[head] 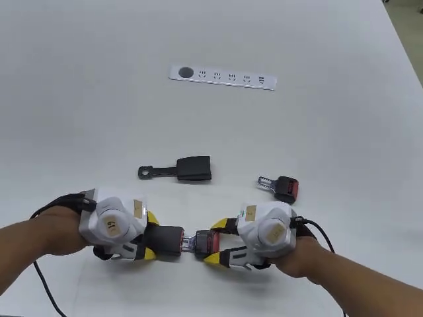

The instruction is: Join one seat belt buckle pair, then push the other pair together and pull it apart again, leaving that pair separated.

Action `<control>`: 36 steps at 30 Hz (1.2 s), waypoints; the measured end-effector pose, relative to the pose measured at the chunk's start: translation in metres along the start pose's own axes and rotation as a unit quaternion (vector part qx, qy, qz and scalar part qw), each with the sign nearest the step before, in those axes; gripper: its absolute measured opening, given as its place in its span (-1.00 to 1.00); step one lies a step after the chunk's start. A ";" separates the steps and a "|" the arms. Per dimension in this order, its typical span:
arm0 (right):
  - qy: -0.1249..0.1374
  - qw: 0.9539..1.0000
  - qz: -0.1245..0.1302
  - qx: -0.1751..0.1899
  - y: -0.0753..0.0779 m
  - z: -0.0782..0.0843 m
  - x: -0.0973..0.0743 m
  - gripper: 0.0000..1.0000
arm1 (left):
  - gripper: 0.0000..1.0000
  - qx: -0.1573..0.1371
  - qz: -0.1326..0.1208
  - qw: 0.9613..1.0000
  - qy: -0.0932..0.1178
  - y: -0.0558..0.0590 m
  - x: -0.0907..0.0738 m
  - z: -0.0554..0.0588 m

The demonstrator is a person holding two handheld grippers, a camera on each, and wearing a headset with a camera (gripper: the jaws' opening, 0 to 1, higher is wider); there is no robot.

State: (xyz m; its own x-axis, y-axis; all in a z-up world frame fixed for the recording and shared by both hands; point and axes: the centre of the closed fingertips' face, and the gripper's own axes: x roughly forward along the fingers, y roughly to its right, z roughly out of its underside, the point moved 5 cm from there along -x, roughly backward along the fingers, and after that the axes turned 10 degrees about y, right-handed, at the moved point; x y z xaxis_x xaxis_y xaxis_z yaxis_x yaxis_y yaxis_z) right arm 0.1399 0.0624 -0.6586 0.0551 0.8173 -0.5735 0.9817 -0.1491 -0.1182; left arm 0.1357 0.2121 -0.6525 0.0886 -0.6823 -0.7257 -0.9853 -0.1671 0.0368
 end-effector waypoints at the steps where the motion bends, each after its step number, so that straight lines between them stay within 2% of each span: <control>1: -0.001 1.000 0.000 -0.001 0.000 0.000 0.000 -0.35 | -0.32 -0.001 -0.002 1.000 -0.001 0.000 0.000 0.000; 19: -0.004 1.000 0.006 0.004 0.000 -0.006 0.010 -0.36 | -0.34 0.015 0.009 1.000 0.001 -0.001 0.001 -0.001; 31: -0.006 1.000 0.010 0.003 -0.007 -0.015 0.017 -0.36 | -0.34 0.033 0.022 0.999 -0.011 0.000 0.002 -0.004; 32: -0.003 1.000 0.004 -0.008 -0.004 -0.018 0.019 -0.36 | -0.34 0.036 0.025 0.999 -0.012 0.002 0.001 -0.003; 33: -0.010 1.000 0.005 0.003 -0.005 -0.016 0.017 -0.36 | -0.34 0.041 0.029 0.999 -0.013 0.003 0.001 -0.004; 36: -0.007 1.000 0.007 0.001 -0.003 -0.016 0.018 -0.36 | -0.34 0.042 0.030 0.999 -0.015 0.006 0.000 -0.003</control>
State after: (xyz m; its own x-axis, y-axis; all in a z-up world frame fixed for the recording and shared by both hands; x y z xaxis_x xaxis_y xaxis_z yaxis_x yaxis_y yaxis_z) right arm 0.1412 0.0859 -0.6554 0.0663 0.8074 -0.5862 0.9806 -0.1613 -0.1112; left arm 0.1305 0.2087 -0.6502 0.0264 -0.6674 -0.7442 -0.9976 -0.0654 0.0233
